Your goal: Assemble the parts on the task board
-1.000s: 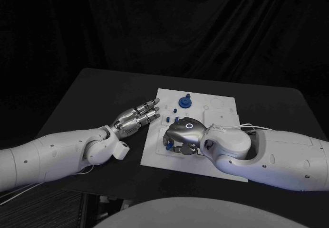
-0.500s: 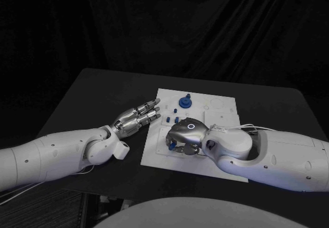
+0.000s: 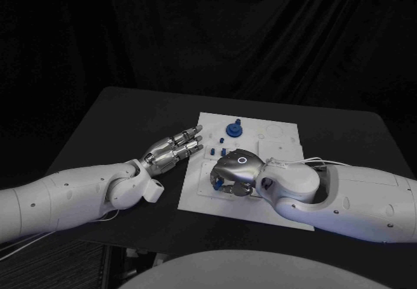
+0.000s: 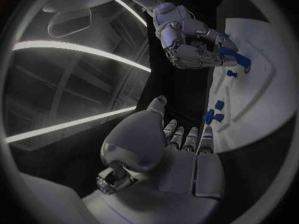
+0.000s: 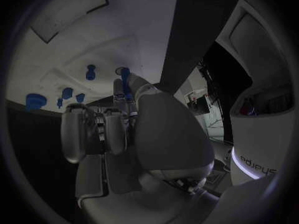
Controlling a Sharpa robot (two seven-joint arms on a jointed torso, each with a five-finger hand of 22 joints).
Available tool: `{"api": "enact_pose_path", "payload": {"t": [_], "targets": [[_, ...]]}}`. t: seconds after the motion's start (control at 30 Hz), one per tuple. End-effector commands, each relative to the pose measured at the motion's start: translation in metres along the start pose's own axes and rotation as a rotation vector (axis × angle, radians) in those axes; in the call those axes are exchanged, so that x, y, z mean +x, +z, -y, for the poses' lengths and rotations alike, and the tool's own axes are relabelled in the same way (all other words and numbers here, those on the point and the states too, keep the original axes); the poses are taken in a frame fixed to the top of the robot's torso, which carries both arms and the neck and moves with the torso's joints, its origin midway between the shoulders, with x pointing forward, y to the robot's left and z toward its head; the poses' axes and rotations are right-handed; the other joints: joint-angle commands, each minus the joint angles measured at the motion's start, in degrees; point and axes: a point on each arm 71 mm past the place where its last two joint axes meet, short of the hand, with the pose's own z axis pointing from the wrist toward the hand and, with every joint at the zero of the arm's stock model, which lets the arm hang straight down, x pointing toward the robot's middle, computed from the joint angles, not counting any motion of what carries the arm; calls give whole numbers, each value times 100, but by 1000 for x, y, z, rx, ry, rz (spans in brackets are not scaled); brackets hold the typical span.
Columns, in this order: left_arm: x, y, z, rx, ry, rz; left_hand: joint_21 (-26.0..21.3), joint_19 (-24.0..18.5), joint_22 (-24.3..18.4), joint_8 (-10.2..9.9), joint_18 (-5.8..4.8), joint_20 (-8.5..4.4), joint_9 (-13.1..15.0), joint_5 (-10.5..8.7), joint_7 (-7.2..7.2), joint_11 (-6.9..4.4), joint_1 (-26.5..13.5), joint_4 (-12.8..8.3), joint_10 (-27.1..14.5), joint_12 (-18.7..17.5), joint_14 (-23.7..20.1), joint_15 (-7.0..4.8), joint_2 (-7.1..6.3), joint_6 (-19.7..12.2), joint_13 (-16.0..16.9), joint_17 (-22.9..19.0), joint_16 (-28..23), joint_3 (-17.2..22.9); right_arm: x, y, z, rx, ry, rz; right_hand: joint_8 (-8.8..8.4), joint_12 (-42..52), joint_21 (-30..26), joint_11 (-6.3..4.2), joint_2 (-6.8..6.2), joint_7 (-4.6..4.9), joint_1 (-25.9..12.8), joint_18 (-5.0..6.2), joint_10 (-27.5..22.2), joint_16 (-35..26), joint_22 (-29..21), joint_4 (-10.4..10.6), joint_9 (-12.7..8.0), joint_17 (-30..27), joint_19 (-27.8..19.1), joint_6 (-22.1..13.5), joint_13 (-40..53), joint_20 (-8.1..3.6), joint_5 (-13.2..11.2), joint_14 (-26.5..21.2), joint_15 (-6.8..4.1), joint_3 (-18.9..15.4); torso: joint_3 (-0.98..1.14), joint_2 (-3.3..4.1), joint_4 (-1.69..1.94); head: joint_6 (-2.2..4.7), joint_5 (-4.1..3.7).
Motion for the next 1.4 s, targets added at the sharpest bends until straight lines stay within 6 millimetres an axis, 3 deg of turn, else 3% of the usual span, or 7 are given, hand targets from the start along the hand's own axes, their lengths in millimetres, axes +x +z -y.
{"api": "enact_pose_path", "payload": {"t": [0.03, 0.83, 1.0, 1.17, 1.2, 1.27, 1.4], "targets": [[2, 0, 9, 139, -18, -9, 3, -2, -7, 12, 29, 24, 1, 32, 4, -39, 50, 9, -7, -19, 8, 10, -14, -20, -8, -10, -21, 25, 2, 0, 2, 25, -10, 3, 16, -33, -34, 26, 24, 18, 5, 23, 23, -17, 1180, -18, 11, 329, 22, 15, -5, -15, 41, 202, -7, 17, 0, 5, 5, 0, 3], [2, -1, 8, 135, -20, -9, 3, -2, -9, 11, 34, 24, 1, 35, 6, -51, 53, -1, -6, -18, 8, 7, -14, -24, -8, -10, -21, 45, 5, 5, 7, 39, -15, -1, -16, -66, -57, 36, 11, 26, -13, 29, -4, -31, 1173, -22, 19, 308, 8, -21, -9, -10, 52, 194, 0, 21, -4, -1, 14, 0, 33], [2, -1, 8, 134, -21, -10, 3, -2, -9, 11, 34, 24, 1, 35, 6, -51, 53, -1, -6, -18, 8, 7, -14, -24, -8, -10, -21, 45, 6, 5, 5, 35, -17, -13, -143, -145, -109, 75, -29, 52, -73, 39, -131, -59, 1156, -11, 7, 264, -25, -206, -20, 13, 17, 171, 32, 22, -3, 0, 12, 0, 20], [2, -1, 8, 132, -21, -10, 3, -2, -9, 11, 34, 24, 1, 35, 6, -51, 53, -1, -6, -18, 8, 7, -14, -24, -8, -10, -21, 45, 7, 5, 4, 27, -15, -20, -580, -416, -231, 228, -179, -141, -332, 70, -776, -120, 1118, 116, -175, 168, -102, -1162, -74, 61, -393, 112, 77, -60, 3, 2, 10, 0, 9], [2, -1, 8, 132, -21, -10, 3, -2, -9, 11, 34, 24, 1, 35, 6, -51, 53, -1, -6, -18, 8, 7, -14, -24, -8, -10, -21, 45, 8, 5, 4, 26, -14, -21, -569, -498, -283, 266, -211, -242, -394, 81, -1007, -148, 1102, 136, -268, 125, -133, -1514, -94, 65, -529, 88, 76, -121, 3, 1, 9, 0, 9], [2, -1, 8, 132, -21, -10, 3, -2, -9, 11, 34, 24, 1, 35, 6, -51, 53, -1, -6, -18, 8, 7, -14, -24, -8, -10, -21, 45, 8, 4, 4, 23, -13, -20, -567, -515, -312, 282, -210, -293, -417, 87, -1128, -156, 1094, 133, -320, 111, -149, -1664, -87, 71, -597, 76, 85, -174, 1, 0, 10, 0, 9], [2, -2, 8, 131, -19, -7, 3, -2, -9, 11, 34, 24, 1, 35, 6, -51, 53, -1, -6, -18, 8, 7, -14, -24, -8, -10, -21, 45, 7, 2, 5, 20, -7, 0, -585, -643, -518, 309, -306, -521, -477, 130, -1791, -255, 1034, 277, -661, -42, -269, -2607, -95, 86, -908, -21, 94, -516, -2, -3, -1, 0, 30]]}}
